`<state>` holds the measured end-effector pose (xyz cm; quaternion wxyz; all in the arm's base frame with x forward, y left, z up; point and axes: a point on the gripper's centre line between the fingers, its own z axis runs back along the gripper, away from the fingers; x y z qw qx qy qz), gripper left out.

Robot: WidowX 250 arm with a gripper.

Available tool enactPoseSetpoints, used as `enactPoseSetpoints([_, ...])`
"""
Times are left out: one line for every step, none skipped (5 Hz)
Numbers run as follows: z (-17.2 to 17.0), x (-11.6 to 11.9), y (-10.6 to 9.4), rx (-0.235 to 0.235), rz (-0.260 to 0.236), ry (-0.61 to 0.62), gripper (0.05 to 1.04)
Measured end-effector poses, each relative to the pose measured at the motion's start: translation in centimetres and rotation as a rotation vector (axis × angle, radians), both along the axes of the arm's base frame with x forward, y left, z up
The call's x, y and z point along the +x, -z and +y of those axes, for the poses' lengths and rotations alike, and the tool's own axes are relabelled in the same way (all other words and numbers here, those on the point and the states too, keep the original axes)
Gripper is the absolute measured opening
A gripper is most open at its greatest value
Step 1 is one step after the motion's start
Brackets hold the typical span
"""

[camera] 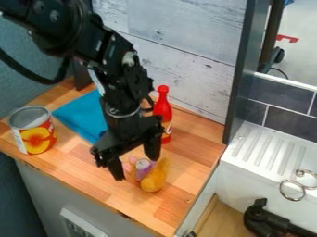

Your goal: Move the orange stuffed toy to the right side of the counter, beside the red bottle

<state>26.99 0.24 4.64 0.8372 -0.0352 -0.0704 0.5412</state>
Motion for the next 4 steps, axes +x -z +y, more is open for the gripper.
enactPoseSetpoints([-0.2,0.7,1.5,-0.018,0.026,-0.032,1.001])
enactPoseSetpoints([-0.3,1.8,2.2,-0.036,0.013,-0.1,1.001])
enactPoseSetpoints([-0.6,2.1,2.7,-0.062,0.011,-0.157,1.001])
enactPoseSetpoints([-0.7,2.2,3.0,-0.062,0.031,-0.143,0.948])
